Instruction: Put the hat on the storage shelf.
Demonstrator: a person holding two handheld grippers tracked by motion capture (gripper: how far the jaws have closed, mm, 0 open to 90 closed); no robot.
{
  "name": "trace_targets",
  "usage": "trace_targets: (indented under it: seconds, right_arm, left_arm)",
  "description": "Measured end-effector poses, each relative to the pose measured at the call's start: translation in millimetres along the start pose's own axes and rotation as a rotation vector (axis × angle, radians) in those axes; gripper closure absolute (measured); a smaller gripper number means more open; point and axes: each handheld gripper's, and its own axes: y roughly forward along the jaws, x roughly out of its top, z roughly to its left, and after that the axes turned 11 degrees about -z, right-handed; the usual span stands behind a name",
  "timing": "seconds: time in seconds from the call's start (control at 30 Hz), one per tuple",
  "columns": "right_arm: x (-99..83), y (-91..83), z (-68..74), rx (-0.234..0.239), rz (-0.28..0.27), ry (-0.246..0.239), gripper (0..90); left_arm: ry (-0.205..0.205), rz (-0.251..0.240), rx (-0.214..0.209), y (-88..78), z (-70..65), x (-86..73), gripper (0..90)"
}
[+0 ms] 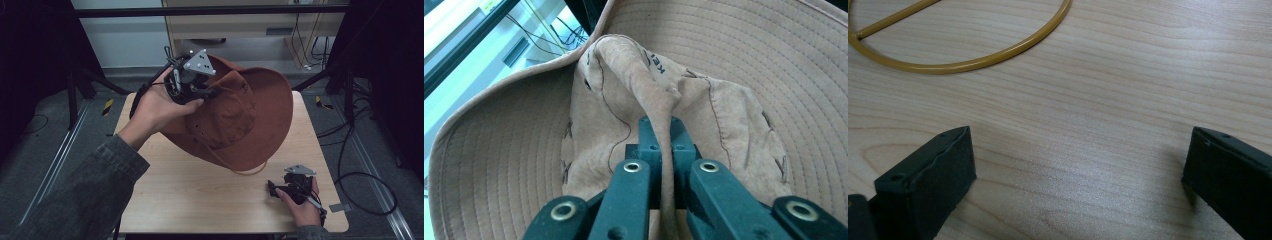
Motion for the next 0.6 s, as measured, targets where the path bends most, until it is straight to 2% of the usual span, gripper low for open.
trace_targets:
  seconds: [0.2,0.6]
  right_arm:
    - [0.0,0.1,0.0,-0.001,0.0,0.0,0.4]
    - [0.1,-0.1,0.0,0.003,0.001,0.0,0.4]
  left_arm:
    - [0.014,0.0,-0.012,9.0,-5.8,6.4,88.6]
    - [0.029,0.019,-0.017,30.5,-8.5,16.5,88.6]
